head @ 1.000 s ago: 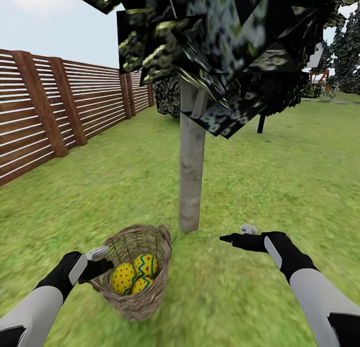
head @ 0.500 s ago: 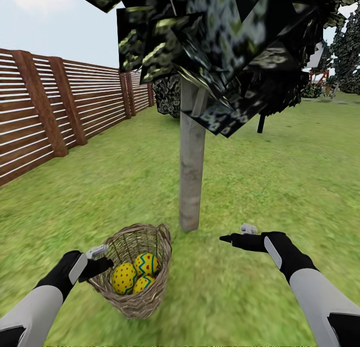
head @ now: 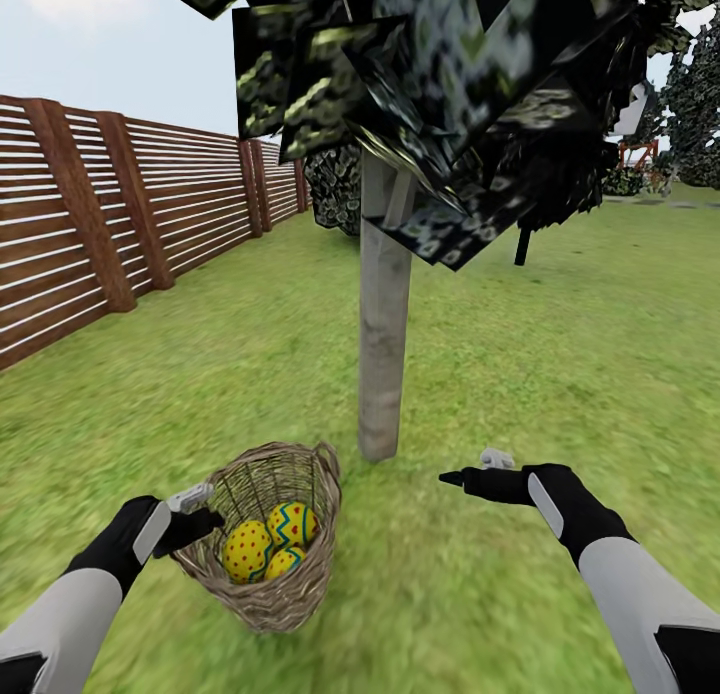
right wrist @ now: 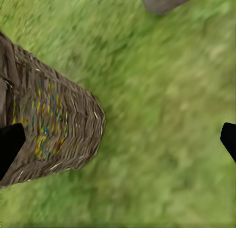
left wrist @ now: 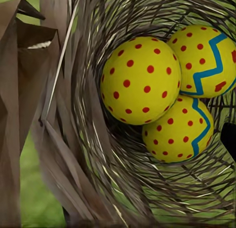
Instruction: Take the three Easter eggs out of the wicker basket on the lawn in the garden, then place them on the lawn next to a single tree (choose any tree) so that all three eggs are next to the same tree and none are left in the basket.
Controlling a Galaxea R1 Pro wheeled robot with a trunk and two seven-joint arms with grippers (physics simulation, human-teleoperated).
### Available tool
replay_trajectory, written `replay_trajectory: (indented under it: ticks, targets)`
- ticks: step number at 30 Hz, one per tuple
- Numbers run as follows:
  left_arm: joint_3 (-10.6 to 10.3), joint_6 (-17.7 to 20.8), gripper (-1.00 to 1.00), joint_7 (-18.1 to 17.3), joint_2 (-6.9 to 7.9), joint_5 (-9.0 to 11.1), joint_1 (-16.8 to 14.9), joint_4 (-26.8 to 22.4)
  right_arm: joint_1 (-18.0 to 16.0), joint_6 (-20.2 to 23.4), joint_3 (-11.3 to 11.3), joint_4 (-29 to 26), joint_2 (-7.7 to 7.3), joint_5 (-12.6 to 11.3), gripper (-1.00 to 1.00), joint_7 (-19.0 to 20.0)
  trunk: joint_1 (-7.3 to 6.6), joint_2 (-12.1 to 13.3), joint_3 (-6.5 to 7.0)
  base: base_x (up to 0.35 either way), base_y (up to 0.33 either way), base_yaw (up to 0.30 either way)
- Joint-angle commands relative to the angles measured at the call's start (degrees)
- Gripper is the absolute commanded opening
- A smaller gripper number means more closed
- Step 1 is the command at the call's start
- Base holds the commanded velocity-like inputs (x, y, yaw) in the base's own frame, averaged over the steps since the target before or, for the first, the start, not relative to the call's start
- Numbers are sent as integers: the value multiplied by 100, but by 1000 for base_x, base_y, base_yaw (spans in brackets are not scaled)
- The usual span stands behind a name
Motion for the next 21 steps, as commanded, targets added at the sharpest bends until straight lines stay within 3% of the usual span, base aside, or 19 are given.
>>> replay_trajectory:
  ticks: [1, 13, 17, 19, 20, 21]
  targets:
    - [17, 33, 100, 20, -3, 125, 3, 153, -4, 42, -16, -3, 1, -23, 100, 4, -22, 41, 12, 0, 0, 0]
    - [20, 160, 100, 20, 18, 125, 3, 99, 1, 38, -10, 1, 10, -15, 100, -2, -286, 522, 228, 0, 0, 0]
    - [36, 378, 100, 19, 34, 132, 36, -330, -1, 26, -8, 14, 27, -14, 100, -13, -373, 683, 299, 0, 0, 0]
    - [85, 493, 100, -19, 168, 155, 38, -562, -1, 19, -8, 1, 43, -9, 100, -55, -417, 763, 335, 0, 0, 0]
    - [189, 703, 100, -180, 271, 303, 37, -829, -1, 17, -3, -23, 44, -5, 100, -273, -439, 803, 353, 0, 0, 0]
    - [444, 946, 100, -384, 413, 628, 36, -1222, -1, 27, 17, -54, 45, 1, 100, -693, -461, 843, 371, 0, 0, 0]
